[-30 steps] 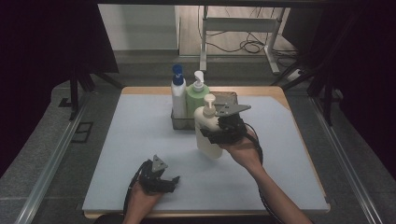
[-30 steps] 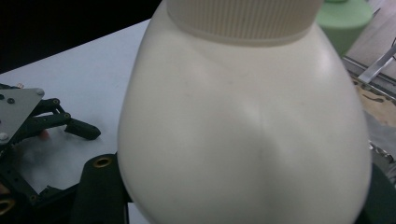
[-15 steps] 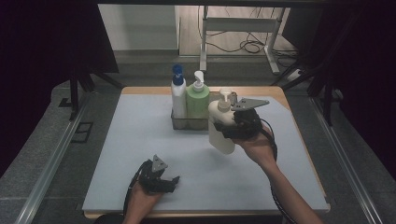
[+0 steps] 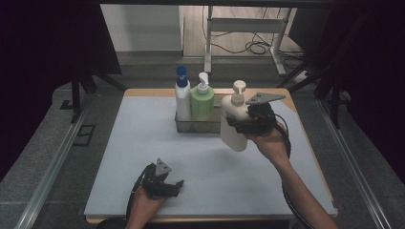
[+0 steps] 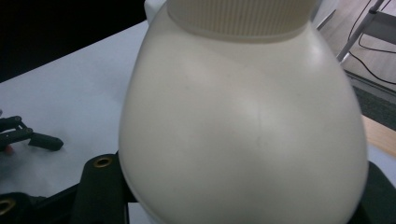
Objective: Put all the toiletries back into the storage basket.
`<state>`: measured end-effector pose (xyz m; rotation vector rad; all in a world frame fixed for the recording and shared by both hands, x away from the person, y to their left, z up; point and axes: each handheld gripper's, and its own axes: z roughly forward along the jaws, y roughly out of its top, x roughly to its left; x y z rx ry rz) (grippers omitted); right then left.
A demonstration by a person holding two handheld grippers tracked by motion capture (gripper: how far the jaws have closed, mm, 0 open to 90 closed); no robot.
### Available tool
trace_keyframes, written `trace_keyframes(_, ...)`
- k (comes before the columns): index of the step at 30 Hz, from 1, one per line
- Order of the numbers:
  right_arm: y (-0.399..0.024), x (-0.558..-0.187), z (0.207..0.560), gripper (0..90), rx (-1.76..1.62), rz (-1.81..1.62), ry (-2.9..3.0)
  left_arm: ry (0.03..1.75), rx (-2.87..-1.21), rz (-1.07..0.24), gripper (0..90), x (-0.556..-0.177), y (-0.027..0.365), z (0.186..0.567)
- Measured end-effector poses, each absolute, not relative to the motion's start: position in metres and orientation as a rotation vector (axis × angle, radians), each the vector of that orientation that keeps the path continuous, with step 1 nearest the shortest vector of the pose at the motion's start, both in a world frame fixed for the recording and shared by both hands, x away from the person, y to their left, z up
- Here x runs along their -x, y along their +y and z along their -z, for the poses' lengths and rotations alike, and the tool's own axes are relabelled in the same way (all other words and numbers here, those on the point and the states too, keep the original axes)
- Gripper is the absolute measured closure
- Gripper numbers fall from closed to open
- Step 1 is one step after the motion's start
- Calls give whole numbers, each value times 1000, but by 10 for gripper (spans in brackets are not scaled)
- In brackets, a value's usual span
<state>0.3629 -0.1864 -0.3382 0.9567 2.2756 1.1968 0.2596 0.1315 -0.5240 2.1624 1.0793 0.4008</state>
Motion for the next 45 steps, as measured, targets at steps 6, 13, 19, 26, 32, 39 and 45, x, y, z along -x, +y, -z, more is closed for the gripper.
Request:
trace_keyframes(6, -186, -371, 330, 386, -958, -1190, 2256, 1080, -2162, -401, 124, -260, 131, 524)
trace_keyframes(13, -184, -382, 325, 387, -972, -1188, 2237, 1081, -2161, -400, 123, -260, 131, 524)
trace_keyframes(19, -182, -393, 323, 386, -985, -1187, 2216, 1080, -2162, -401, 123, -260, 131, 524)
trace_keyframes(26, -179, -405, 325, 386, -999, -1191, 2193, 1080, -2161, -401, 123, -260, 131, 524)
trace_keyframes(32, -179, -417, 327, 387, -1027, -1181, 2170, 1083, -2159, -402, 123, -259, 131, 524)
trace_keyframes(39, -177, -428, 331, 387, -1047, -1186, 2146, 1081, -2160, -402, 123, -260, 131, 524)
trace_keyframes(45, -176, -439, 332, 387, -1066, -1185, 2121, 1081, -2160, -401, 123, -260, 131, 524)
